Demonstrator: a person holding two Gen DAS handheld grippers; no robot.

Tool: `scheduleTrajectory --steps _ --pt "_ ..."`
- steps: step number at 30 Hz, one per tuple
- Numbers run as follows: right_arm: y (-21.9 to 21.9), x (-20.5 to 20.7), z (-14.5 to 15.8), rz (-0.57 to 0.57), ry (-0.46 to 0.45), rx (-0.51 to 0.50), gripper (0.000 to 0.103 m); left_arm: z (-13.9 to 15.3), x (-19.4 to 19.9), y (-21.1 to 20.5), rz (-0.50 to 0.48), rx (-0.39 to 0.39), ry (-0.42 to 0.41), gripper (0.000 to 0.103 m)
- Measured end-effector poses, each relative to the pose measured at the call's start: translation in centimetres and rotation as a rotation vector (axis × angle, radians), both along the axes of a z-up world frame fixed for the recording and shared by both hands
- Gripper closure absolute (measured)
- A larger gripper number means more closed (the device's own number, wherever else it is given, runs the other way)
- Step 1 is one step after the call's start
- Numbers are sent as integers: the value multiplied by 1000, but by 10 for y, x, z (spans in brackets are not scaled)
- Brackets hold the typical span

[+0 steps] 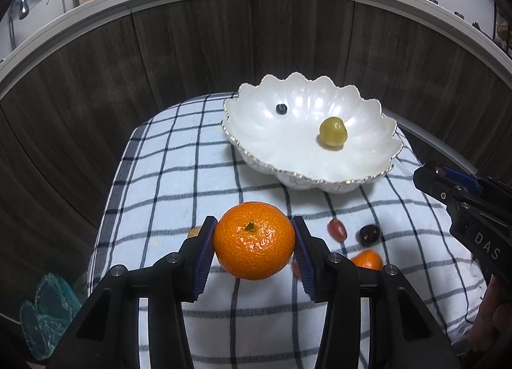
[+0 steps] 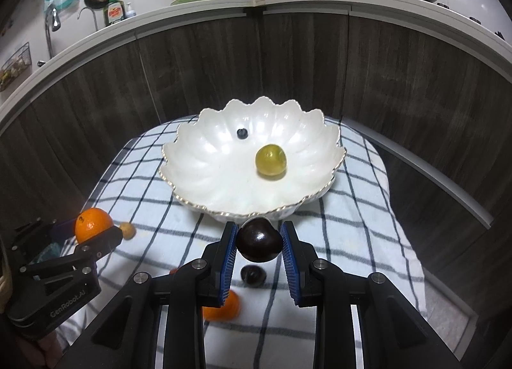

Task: Organize fruits
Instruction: 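Carry the mandarin with the left tool while the right tool carries the plum over the bowl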

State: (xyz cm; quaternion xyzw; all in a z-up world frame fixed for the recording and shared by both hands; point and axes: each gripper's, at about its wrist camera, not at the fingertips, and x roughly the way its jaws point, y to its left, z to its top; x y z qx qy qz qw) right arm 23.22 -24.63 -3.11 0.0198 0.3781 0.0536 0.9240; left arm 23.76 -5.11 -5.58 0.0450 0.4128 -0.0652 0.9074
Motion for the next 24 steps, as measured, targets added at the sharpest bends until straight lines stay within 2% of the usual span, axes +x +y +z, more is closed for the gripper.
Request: scheduleTrajectory --steps 24 --pt "-21 53 13 -31 -18 7 74 16 68 -23 -35 2 -6 57"
